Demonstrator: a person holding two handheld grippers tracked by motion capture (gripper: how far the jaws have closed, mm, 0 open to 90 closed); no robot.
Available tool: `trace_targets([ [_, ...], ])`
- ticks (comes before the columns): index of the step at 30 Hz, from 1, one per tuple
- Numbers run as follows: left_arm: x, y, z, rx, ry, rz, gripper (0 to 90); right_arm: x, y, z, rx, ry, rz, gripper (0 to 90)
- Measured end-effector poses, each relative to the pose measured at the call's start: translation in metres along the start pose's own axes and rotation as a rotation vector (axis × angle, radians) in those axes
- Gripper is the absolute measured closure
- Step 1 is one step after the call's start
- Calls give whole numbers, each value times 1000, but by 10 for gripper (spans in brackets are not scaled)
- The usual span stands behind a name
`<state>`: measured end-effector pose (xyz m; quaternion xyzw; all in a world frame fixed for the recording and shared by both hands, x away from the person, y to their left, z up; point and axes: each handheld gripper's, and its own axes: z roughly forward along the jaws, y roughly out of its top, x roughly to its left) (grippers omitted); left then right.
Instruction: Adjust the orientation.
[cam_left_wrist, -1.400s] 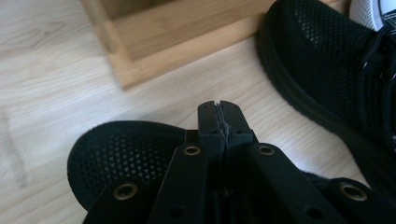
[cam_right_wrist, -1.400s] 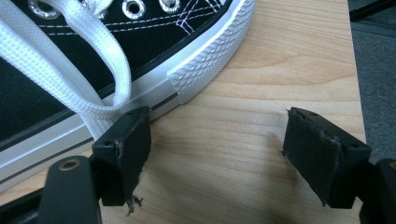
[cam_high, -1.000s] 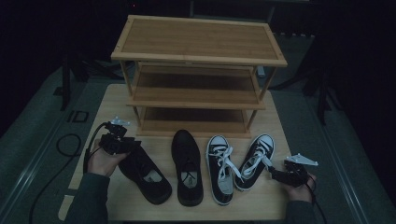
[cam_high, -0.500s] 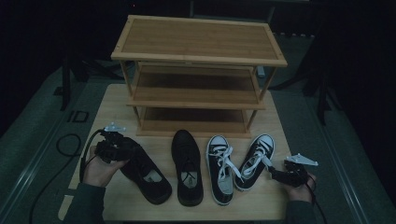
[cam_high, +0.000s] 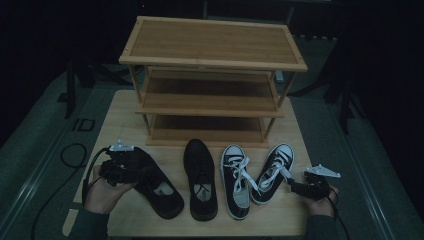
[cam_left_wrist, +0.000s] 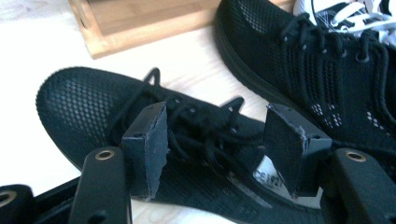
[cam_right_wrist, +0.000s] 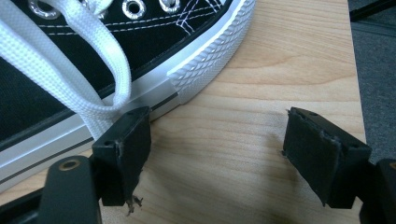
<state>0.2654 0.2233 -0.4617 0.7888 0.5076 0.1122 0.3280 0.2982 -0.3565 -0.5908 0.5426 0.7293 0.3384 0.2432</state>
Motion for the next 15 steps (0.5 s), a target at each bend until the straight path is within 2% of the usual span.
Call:
trace_targets([
  [7, -5, -4, 3, 34, 20, -2, 417, 0, 0, 0, 0, 0, 0, 231],
  [12, -6, -10, 7, 65, 49, -6, 408, 0, 0, 0, 1, 0, -1, 231],
  [15, -4, -15, 10, 80, 32, -22, 417, 0, 0, 0, 1, 0, 0, 231],
])
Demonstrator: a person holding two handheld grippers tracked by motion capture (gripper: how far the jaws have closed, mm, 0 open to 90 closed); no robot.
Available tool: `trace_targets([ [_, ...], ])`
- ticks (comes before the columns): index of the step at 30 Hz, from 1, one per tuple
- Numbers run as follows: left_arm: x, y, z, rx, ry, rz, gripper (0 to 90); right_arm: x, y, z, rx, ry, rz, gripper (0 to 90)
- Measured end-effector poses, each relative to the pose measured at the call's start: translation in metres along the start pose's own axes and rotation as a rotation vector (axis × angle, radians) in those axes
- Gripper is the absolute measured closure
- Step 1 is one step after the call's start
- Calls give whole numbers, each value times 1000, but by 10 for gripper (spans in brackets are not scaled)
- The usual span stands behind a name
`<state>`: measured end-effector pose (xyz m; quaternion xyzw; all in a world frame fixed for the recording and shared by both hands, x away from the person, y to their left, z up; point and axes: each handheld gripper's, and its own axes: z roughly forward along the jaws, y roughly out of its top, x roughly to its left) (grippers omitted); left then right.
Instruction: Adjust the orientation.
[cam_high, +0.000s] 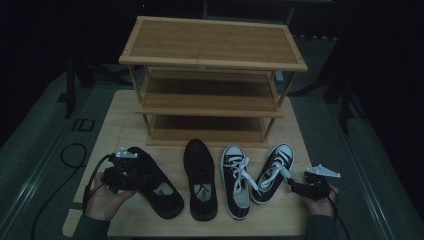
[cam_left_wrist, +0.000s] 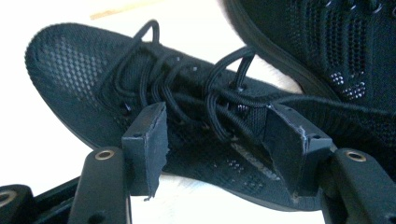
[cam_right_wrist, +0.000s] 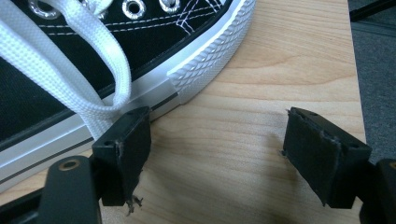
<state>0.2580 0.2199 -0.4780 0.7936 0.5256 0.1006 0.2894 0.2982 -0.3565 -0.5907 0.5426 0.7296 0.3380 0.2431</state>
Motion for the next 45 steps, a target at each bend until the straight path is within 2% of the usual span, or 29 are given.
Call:
trace_targets([
  [4, 3, -4, 3, 35, -46, -10, 546, 0, 0, 0, 0, 0, 0, 230],
  [8, 2, -5, 4, 52, -69, 9, 728, 0, 0, 0, 0, 0, 0, 231],
  [9, 1, -5, 4, 52, -66, 18, 778, 0, 0, 0, 0, 0, 0, 231],
  [12, 4, -5, 2, 58, -30, 36, 830, 0, 0, 0, 0, 0, 0, 231],
  [20, 21, -8, -9, 46, 31, 31, 846, 0, 0, 0, 0, 0, 0, 231],
  [21, 26, -8, -13, 39, 93, 35, 846, 0, 0, 0, 0, 0, 0, 231],
  [22, 26, -8, -13, 39, 93, 35, 846, 0, 0, 0, 0, 0, 0, 231],
  [23, 29, -8, -16, 37, 145, 35, 846, 0, 0, 0, 0, 0, 0, 230],
  [28, 32, -11, -15, 35, 142, 24, 781, 0, 0, 0, 0, 0, 0, 231],
  [30, 32, -12, -11, 47, 142, 18, 746, 0, 0, 0, 0, 0, 0, 231],
  [31, 33, -13, -5, 67, 142, 10, 735, 0, 0, 0, 0, 0, 0, 231],
  [35, 36, -13, 2, 85, 144, -2, 710, 0, 0, 0, 0, 0, 0, 231],
  [40, 36, -10, 15, 115, 162, 8, 708, 0, 0, 0, -1, 0, 0, 231],
  [42, 35, -9, 15, 111, 162, 12, 788, 0, 0, 0, -1, 0, 0, 231],
  [45, 34, -8, 13, 102, 171, 15, 817, 0, 0, 0, -1, 0, 0, 231],
])
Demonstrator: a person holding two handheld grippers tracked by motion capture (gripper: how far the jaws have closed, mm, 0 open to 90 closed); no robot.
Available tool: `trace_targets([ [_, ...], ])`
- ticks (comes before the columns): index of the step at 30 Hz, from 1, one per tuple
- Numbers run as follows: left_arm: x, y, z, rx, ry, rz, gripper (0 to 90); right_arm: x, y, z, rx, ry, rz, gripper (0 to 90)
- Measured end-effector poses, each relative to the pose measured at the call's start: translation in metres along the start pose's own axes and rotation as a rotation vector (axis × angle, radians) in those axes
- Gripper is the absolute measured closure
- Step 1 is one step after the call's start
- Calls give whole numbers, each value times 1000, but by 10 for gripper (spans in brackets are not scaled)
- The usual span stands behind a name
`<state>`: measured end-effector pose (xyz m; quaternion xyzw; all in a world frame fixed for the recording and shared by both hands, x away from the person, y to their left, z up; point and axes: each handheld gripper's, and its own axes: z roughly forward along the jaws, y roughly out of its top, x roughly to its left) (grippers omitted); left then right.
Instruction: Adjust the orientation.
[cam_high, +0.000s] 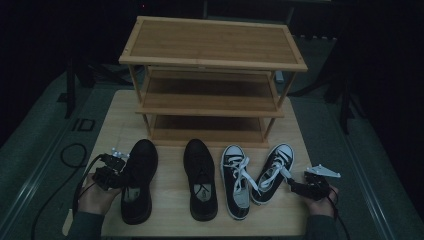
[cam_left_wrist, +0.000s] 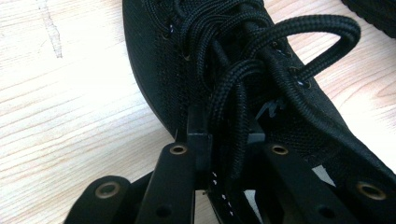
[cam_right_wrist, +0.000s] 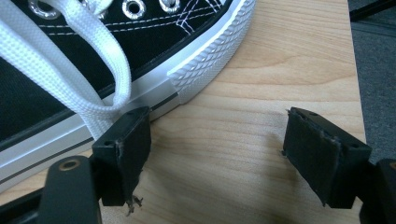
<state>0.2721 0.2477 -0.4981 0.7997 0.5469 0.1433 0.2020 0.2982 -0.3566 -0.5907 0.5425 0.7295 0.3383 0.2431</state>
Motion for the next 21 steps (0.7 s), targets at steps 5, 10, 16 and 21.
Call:
trace_targets([
  [5, 4, -1, -2, -19, 2, -22, 832, 0, 0, 0, 0, 0, 0, 231],
  [10, 8, 0, -5, -49, -37, -47, 834, 0, 0, 0, 0, 0, 0, 231],
  [16, 6, 3, -7, -68, -35, -42, 834, 0, 0, 0, 0, 0, 0, 231],
  [21, 7, 8, -8, -87, -46, -36, 833, 0, 0, 0, 0, 0, 0, 231],
])
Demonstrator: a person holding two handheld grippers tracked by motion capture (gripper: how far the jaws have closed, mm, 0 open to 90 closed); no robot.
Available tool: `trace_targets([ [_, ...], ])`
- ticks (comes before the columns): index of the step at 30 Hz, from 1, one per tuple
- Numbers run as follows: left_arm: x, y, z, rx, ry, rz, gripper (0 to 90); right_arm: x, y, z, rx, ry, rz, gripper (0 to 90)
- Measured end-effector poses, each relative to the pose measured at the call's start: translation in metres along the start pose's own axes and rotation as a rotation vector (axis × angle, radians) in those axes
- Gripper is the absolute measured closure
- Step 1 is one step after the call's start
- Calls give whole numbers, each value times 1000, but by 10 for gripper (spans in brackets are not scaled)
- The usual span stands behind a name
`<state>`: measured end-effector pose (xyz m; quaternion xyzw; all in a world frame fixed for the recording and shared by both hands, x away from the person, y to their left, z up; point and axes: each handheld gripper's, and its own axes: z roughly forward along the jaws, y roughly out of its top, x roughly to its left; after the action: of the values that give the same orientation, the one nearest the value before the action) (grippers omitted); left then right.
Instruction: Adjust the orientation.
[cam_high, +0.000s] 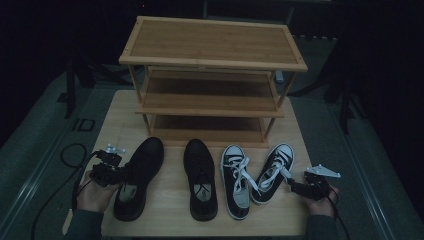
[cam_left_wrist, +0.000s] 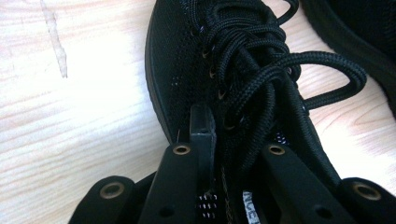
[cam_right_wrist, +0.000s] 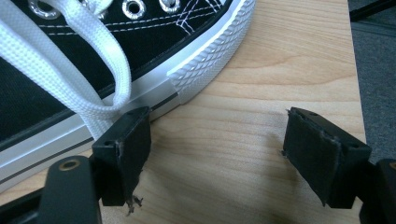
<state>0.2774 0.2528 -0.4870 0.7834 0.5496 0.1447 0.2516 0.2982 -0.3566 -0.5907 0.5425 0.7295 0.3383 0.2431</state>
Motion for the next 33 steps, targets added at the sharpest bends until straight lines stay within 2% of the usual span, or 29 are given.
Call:
trace_targets([
  [10, -3, 18, 4, -22, -9, 27, 832, 0, 0, 0, 0, 0, 0, 231],
  [16, -3, 31, 8, -42, -19, 68, 832, 0, 0, 0, 0, 0, 0, 231],
  [33, -1, 52, 21, -58, -10, 88, 832, 0, 0, 0, 0, 0, 0, 231],
])
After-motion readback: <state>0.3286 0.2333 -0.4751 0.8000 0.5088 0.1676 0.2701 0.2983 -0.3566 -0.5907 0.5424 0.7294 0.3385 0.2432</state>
